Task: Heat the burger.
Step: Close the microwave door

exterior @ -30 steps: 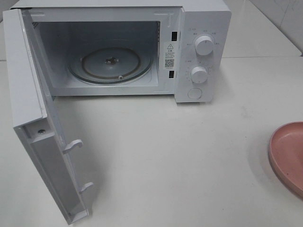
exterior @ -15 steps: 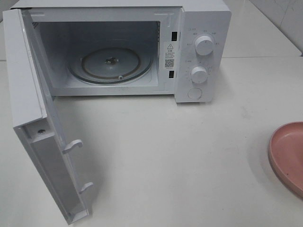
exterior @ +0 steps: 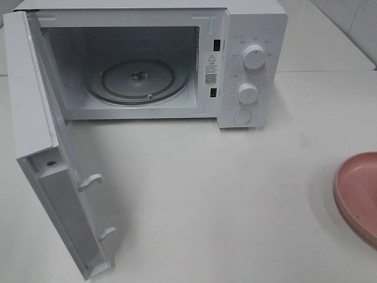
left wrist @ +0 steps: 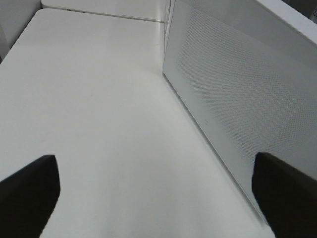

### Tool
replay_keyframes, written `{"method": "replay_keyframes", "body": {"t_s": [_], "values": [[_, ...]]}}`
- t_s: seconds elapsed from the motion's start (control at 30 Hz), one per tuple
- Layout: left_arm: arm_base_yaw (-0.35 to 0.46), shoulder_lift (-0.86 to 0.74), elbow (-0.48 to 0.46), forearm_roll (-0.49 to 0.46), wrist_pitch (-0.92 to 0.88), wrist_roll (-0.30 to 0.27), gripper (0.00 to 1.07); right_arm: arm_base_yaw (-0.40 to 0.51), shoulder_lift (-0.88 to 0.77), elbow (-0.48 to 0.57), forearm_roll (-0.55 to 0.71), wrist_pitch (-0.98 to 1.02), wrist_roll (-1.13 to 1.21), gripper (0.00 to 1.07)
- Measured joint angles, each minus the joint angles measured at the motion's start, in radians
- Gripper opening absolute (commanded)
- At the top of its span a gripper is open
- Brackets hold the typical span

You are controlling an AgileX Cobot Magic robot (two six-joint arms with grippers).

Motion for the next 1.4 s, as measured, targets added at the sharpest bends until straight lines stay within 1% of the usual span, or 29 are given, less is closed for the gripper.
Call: {"method": "replay_keyframes", "body": {"t_s": [1.17, 1.27, 1.4], "values": [[0.0, 0.003, 0.0, -0.01, 0.0, 0.0, 0.98, 0.0, 0.0, 0.0, 0.0, 0.0, 0.0, 0.76], [0.0, 0.043, -0.015, -0.032, -0.029, 0.0, 0.98, 0.0, 0.0, 0.0, 0.0, 0.0, 0.0, 0.76], [0.0, 0.078, -0.023, -0.032, -0.078, 0.0, 0.97, 0.0, 0.0, 0.0, 0.0, 0.0, 0.0, 0.76]]}}
